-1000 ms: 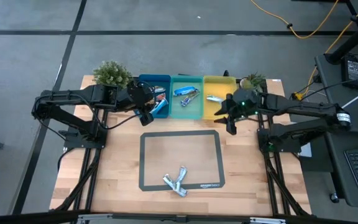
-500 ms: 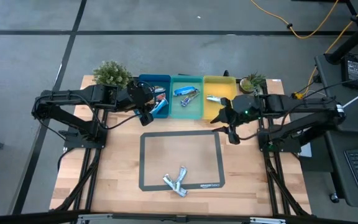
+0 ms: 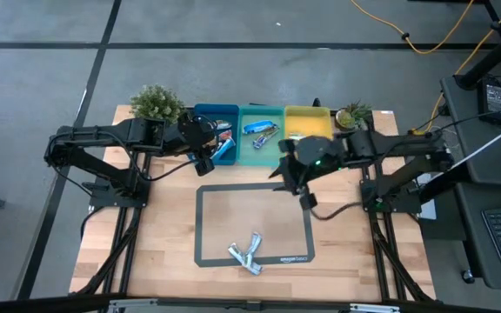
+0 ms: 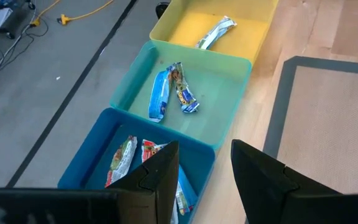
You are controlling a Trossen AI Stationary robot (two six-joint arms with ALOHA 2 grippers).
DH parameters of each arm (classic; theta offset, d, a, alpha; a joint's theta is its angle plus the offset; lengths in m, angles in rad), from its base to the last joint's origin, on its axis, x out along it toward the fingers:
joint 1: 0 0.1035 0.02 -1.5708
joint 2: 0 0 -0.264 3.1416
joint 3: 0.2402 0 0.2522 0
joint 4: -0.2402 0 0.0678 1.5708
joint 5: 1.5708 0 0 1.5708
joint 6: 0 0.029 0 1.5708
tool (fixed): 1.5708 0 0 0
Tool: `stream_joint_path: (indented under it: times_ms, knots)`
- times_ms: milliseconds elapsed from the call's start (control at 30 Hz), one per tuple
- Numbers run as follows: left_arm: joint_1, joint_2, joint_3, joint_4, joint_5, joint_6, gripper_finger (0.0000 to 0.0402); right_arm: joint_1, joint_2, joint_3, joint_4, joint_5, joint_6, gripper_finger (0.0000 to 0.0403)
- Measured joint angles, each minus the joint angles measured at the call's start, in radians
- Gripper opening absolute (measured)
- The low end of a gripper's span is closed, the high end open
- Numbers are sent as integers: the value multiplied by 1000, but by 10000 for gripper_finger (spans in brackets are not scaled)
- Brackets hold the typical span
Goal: Pick and place Granola Bars by type
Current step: Put the right yellow granola bar into the yellow bin
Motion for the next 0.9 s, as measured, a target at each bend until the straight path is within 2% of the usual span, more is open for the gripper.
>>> stream_joint_path:
  times_ms: [200, 367, 900]
  knots:
    - [0, 0, 0, 0, 4, 0, 139, 48, 91, 18, -1, -9, -93, 161]
    - [0, 0, 0, 0, 45, 0, 139, 95, 147, 18, -1, -10, -167, 161]
    - [0, 0, 0, 0, 57, 17, 139, 180, 249, 17, 59, -37, -173, 161]
